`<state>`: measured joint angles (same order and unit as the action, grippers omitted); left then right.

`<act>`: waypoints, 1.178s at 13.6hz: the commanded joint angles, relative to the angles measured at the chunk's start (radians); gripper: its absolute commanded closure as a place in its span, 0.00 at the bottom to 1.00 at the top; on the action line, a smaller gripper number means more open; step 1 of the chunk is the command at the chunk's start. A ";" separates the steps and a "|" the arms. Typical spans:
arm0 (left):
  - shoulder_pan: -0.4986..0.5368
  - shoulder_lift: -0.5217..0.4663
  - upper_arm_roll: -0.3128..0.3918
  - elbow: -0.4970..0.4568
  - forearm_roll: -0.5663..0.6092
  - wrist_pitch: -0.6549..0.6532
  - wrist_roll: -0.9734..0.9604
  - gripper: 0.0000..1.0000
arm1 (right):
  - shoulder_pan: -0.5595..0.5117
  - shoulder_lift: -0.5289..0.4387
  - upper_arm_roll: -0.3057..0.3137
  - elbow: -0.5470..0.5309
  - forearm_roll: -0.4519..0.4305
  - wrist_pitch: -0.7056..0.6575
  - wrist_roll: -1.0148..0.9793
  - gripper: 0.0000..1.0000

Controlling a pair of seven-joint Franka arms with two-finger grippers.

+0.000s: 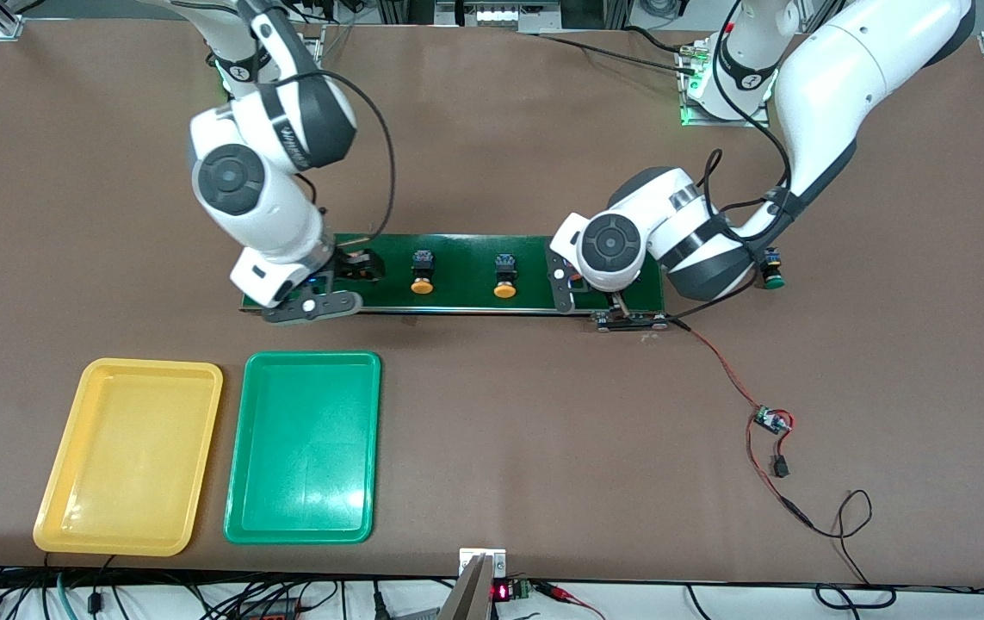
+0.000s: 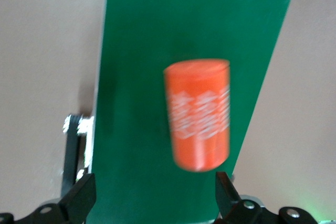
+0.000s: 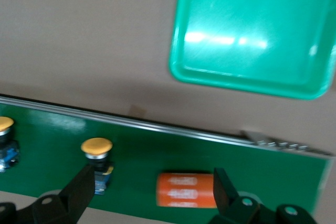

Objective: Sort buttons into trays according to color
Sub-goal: 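Grasp a yellow button with the right gripper while the left gripper releases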

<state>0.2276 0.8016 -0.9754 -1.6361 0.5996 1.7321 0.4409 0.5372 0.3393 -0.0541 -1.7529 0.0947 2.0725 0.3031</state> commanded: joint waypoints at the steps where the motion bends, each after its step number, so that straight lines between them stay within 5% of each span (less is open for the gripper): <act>1: 0.080 -0.086 -0.011 0.004 0.005 -0.061 -0.090 0.00 | 0.046 0.016 -0.001 -0.022 0.017 0.034 0.095 0.00; 7: 0.182 -0.099 -0.009 -0.011 -0.014 -0.146 -0.809 0.00 | 0.107 0.084 0.000 -0.138 0.017 0.211 0.202 0.00; 12: 0.318 -0.105 -0.023 -0.102 -0.006 -0.137 -0.814 0.00 | 0.109 0.084 0.000 -0.209 0.020 0.221 0.206 0.00; 16: 0.531 -0.146 -0.136 -0.307 0.028 -0.028 -0.806 0.00 | 0.106 0.086 0.000 -0.223 0.096 0.210 0.205 0.07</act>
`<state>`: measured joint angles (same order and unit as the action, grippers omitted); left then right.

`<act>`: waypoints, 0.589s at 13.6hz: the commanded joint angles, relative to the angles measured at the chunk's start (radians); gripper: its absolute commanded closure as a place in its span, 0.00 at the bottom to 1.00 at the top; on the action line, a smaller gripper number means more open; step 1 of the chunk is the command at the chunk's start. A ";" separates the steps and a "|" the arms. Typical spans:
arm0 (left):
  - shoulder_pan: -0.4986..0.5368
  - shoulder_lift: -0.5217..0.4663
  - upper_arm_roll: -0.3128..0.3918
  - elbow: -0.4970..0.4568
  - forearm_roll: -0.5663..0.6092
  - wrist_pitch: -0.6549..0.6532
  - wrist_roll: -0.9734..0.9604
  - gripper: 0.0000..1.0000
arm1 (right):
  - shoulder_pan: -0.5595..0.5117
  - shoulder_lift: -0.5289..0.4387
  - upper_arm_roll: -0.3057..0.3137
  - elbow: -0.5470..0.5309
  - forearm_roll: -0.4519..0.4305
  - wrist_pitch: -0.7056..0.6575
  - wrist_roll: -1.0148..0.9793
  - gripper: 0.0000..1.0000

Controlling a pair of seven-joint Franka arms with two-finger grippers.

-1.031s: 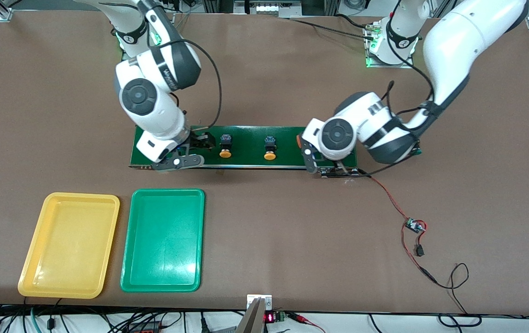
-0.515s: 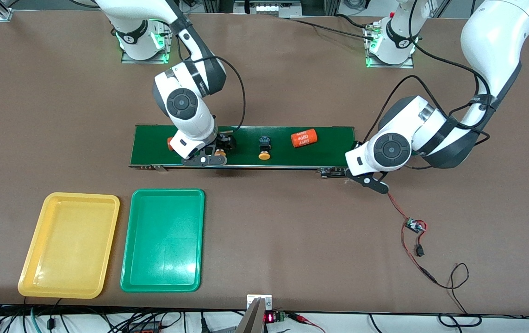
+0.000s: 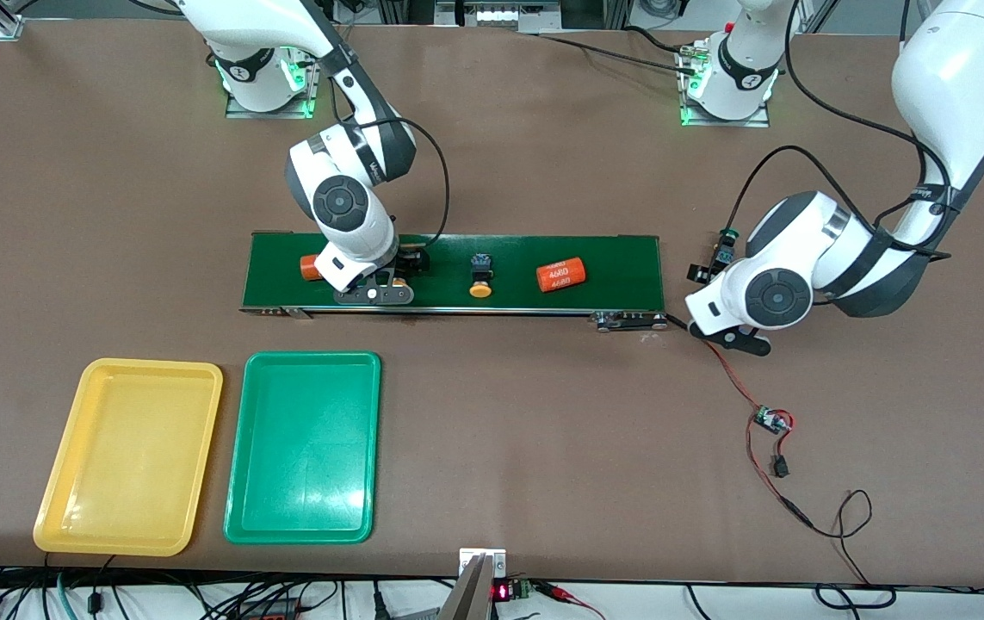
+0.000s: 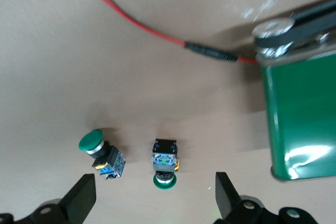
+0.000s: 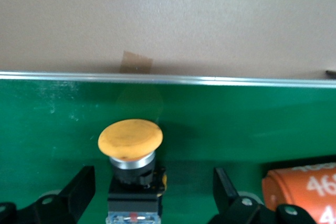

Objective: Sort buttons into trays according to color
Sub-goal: 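Grasp a yellow button with the right gripper while the left gripper releases, then place the yellow-capped button into the yellow tray with the right gripper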

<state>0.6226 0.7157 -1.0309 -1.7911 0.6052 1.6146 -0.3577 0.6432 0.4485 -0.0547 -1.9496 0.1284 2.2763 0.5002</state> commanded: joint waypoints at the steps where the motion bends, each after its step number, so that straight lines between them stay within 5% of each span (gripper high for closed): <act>1: 0.193 -0.084 -0.115 -0.228 0.042 0.152 -0.009 0.00 | -0.002 -0.024 0.001 -0.028 0.080 0.005 0.000 0.23; 3: 0.233 -0.104 -0.121 -0.315 0.062 0.215 -0.009 0.00 | 0.001 -0.027 -0.001 -0.025 0.083 0.005 0.001 0.67; 4: 0.259 -0.111 -0.121 -0.355 0.074 0.259 -0.009 0.00 | 0.003 -0.027 -0.001 -0.026 0.083 0.005 0.001 0.78; 8: 0.325 -0.137 -0.110 -0.531 0.194 0.514 -0.020 0.00 | -0.010 -0.040 -0.011 -0.003 0.083 0.005 -0.008 0.94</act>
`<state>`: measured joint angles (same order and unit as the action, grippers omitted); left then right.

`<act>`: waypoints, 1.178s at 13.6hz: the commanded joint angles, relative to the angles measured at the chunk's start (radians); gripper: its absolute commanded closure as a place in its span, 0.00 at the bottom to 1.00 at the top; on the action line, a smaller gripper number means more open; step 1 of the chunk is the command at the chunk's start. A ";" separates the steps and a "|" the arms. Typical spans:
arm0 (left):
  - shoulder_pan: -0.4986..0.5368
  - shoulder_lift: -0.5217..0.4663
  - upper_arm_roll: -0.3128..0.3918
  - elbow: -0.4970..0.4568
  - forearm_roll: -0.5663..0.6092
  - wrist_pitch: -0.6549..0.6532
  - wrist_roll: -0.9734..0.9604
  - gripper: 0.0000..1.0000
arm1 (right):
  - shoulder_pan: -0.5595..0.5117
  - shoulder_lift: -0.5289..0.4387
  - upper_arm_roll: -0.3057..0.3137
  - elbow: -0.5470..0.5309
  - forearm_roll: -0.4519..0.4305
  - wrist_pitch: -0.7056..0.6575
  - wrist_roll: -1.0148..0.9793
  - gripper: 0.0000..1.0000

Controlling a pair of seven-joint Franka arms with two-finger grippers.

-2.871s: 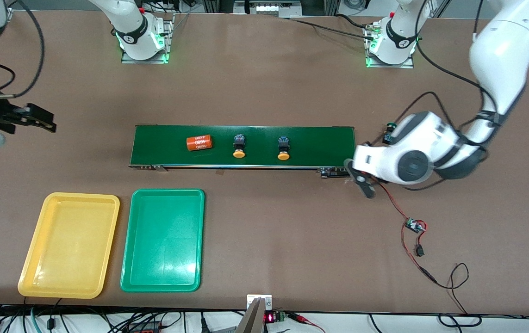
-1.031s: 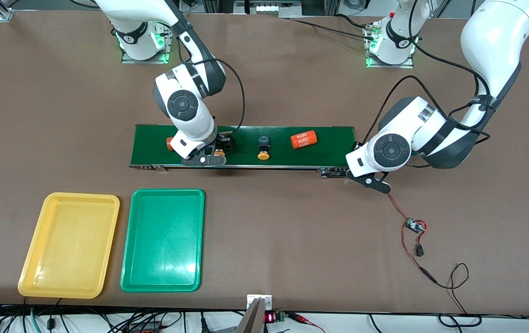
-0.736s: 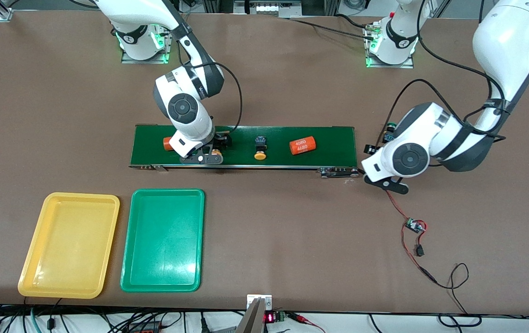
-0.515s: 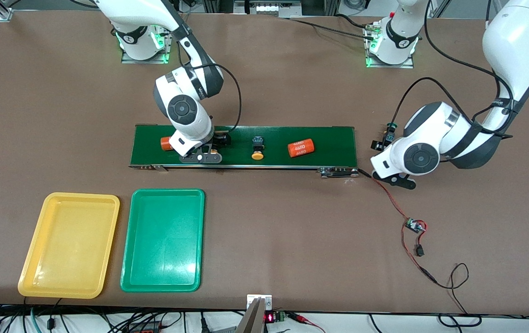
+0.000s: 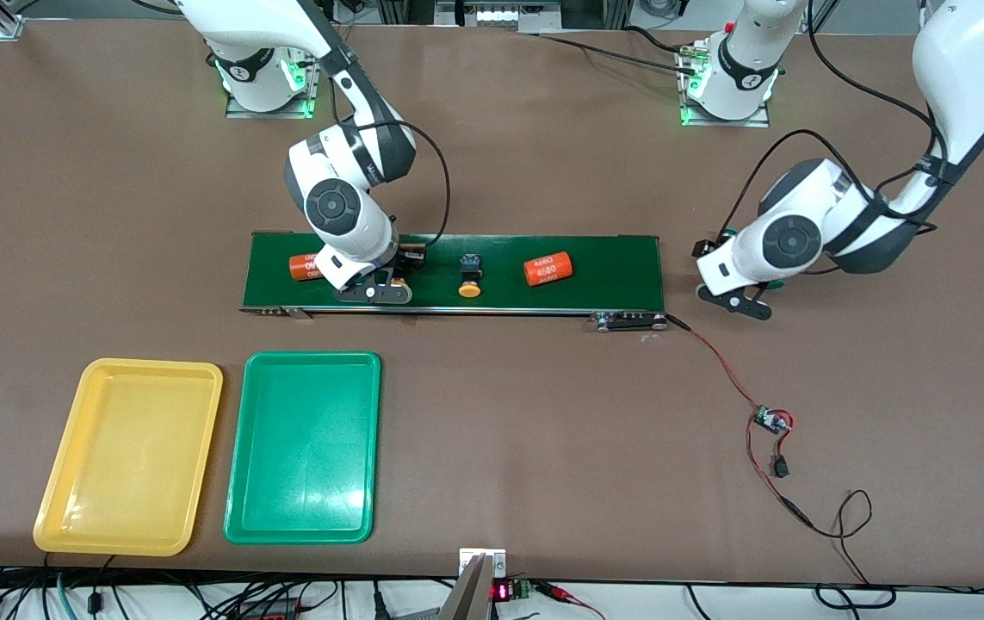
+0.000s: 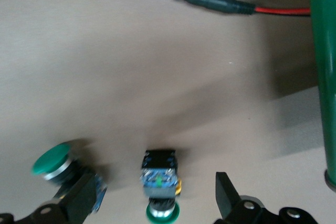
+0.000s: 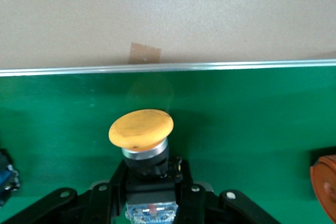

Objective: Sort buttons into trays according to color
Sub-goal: 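Place the yellow-capped button into the yellow tray with the right gripper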

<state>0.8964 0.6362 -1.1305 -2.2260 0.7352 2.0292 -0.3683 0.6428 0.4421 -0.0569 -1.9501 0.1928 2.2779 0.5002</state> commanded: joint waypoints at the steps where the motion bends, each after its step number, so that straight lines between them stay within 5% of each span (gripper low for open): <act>1: 0.079 -0.052 -0.011 -0.116 0.093 0.130 -0.009 0.00 | -0.024 -0.034 -0.029 0.022 0.016 0.003 -0.006 0.98; 6: 0.113 -0.018 0.032 -0.170 0.161 0.219 -0.012 0.00 | -0.144 0.021 -0.135 0.172 0.001 -0.011 -0.011 1.00; 7: 0.111 -0.007 0.061 -0.169 0.161 0.226 -0.012 0.06 | -0.193 0.045 -0.136 0.210 -0.033 -0.041 -0.034 1.00; 9: 0.114 0.016 0.074 -0.169 0.159 0.220 -0.014 0.45 | -0.276 0.087 -0.135 0.272 -0.117 -0.090 -0.153 1.00; 11: 0.108 0.016 0.074 -0.164 0.159 0.217 -0.027 0.68 | -0.331 0.125 -0.136 0.307 -0.142 -0.087 -0.260 1.00; 16: 0.067 0.013 0.032 -0.118 0.142 0.156 -0.092 0.81 | -0.466 0.274 -0.129 0.450 -0.272 -0.075 -0.446 1.00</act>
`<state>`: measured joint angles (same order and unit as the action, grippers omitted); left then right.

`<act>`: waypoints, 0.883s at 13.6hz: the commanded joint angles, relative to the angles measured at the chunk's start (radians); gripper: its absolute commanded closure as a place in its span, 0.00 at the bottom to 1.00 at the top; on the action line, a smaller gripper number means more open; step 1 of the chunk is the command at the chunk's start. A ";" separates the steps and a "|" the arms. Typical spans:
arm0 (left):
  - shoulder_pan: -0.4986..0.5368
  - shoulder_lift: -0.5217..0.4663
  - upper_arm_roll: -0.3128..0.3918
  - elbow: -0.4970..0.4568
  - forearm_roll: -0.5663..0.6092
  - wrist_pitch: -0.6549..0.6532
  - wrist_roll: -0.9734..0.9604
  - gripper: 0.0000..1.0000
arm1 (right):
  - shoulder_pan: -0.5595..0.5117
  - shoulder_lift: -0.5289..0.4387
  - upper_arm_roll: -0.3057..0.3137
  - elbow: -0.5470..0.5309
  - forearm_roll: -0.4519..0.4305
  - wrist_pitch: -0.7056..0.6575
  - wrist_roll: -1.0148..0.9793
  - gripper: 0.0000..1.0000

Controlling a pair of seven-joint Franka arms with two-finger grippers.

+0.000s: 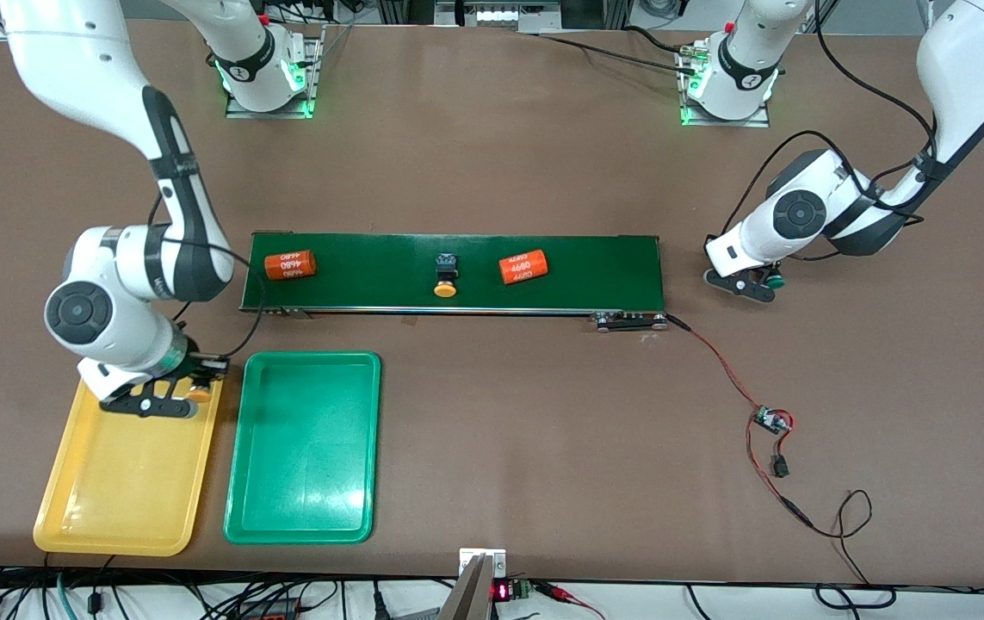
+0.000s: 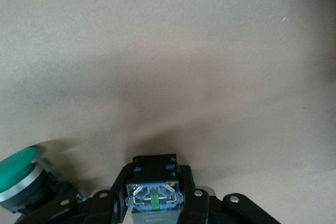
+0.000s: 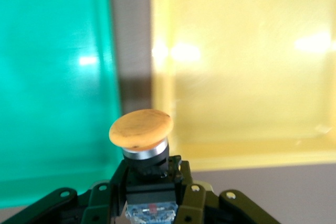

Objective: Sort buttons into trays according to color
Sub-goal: 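Place the yellow-capped button into the yellow tray with the right gripper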

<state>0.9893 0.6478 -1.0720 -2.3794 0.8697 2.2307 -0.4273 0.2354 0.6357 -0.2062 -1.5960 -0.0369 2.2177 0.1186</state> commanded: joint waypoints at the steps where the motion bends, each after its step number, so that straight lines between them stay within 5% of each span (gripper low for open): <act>1: -0.026 0.004 -0.061 0.067 -0.004 -0.089 -0.033 0.81 | -0.094 0.102 0.030 0.105 -0.043 -0.006 -0.115 1.00; 5: -0.176 0.019 -0.095 0.299 -0.205 -0.285 -0.030 0.81 | -0.183 0.153 0.071 0.105 -0.040 0.115 -0.152 0.98; 8: -0.346 0.061 -0.022 0.469 -0.326 -0.330 -0.079 0.80 | -0.183 0.195 0.073 0.129 -0.040 0.169 -0.149 0.97; 9: -0.409 0.076 -0.005 0.498 -0.353 -0.324 -0.131 0.80 | -0.182 0.203 0.073 0.143 -0.035 0.166 -0.139 0.67; 10: -0.478 0.091 0.026 0.525 -0.356 -0.321 -0.193 0.80 | -0.180 0.205 0.080 0.145 -0.035 0.166 -0.110 0.24; 11: -0.547 0.101 0.061 0.555 -0.356 -0.319 -0.247 0.80 | -0.179 0.203 0.080 0.145 -0.040 0.166 -0.100 0.00; 12: -0.599 0.108 0.081 0.571 -0.357 -0.301 -0.286 0.80 | -0.179 0.199 0.082 0.142 -0.043 0.168 -0.100 0.00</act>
<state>0.4999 0.7065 -1.0456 -1.8848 0.5307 1.9392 -0.6401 0.0661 0.8294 -0.1389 -1.4788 -0.0589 2.3870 -0.0049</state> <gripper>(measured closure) 0.581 0.423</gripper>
